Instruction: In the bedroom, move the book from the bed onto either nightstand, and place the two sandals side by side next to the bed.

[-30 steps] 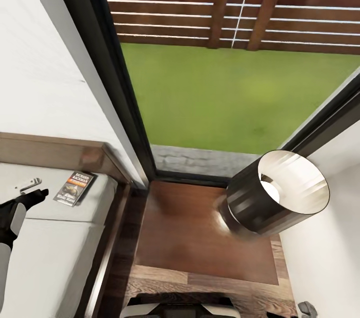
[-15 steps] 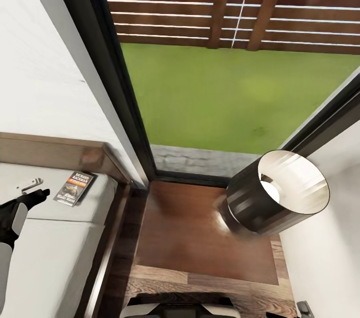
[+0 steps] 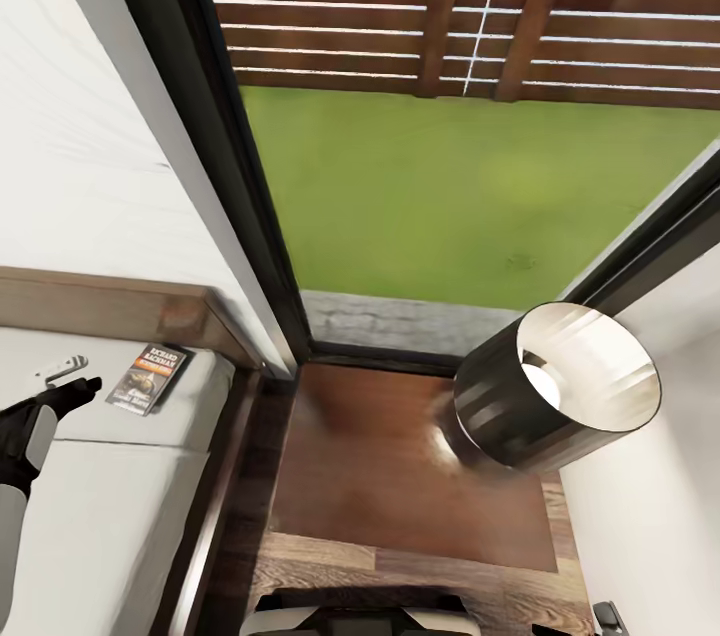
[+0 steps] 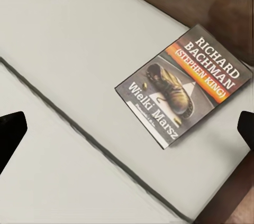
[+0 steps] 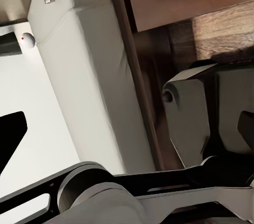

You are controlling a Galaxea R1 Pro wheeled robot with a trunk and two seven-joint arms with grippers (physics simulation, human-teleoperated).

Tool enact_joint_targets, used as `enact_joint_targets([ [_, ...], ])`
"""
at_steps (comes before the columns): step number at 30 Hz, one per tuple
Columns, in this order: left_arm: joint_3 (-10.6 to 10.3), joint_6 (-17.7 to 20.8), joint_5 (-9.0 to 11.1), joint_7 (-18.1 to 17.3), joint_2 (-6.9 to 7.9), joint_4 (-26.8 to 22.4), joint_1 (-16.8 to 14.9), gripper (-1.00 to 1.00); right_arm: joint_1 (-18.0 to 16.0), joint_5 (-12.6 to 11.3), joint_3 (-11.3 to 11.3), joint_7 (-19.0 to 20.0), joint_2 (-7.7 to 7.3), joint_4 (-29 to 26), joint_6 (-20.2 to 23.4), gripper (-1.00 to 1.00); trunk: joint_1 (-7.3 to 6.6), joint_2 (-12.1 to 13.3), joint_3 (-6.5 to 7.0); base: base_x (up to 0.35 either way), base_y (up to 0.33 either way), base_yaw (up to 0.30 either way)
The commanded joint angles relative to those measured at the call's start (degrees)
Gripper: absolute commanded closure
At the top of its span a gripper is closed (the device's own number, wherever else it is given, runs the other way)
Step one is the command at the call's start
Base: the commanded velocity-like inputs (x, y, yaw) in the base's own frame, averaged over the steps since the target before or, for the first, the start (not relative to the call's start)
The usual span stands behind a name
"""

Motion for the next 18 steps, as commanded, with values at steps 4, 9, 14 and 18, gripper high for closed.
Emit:
enact_joint_targets([
  [4, 0.11, 0.44, 0.27, -0.06, -0.05, -0.08, -0.03, -1.00, -0.02, -0.44, 0.29, 0.20, -0.02, 0.00, 0.60, -1.00, 0.05, -0.09, -0.07, 0.169, 0.000, 0.000],
  [9, 0.10, 0.43, 0.27, -0.06, -0.13, -0.09, -0.03, -1.00, -0.02, -0.44, 0.29, 0.20, -0.02, 0.01, 0.60, -1.00, 0.05, -0.09, -0.07, 0.047, 0.000, 0.000],
  [14, 0.10, 0.43, 0.27, -0.06, -0.22, -0.07, -0.03, -1.00, -0.02, -0.44, 0.29, 0.20, -0.02, 0.02, 0.60, -1.00, 0.05, -0.09, -0.07, 0.007, 0.000, 0.000],
  [18, 0.10, 0.43, 0.27, -0.12, -0.24, -0.08, -0.03, -1.00, -0.02, -0.44, 0.29, 0.20, -0.02, 0.02, 0.60, -1.00, 0.05, -0.09, -0.07, 0.001, 0.023, 0.000],
])
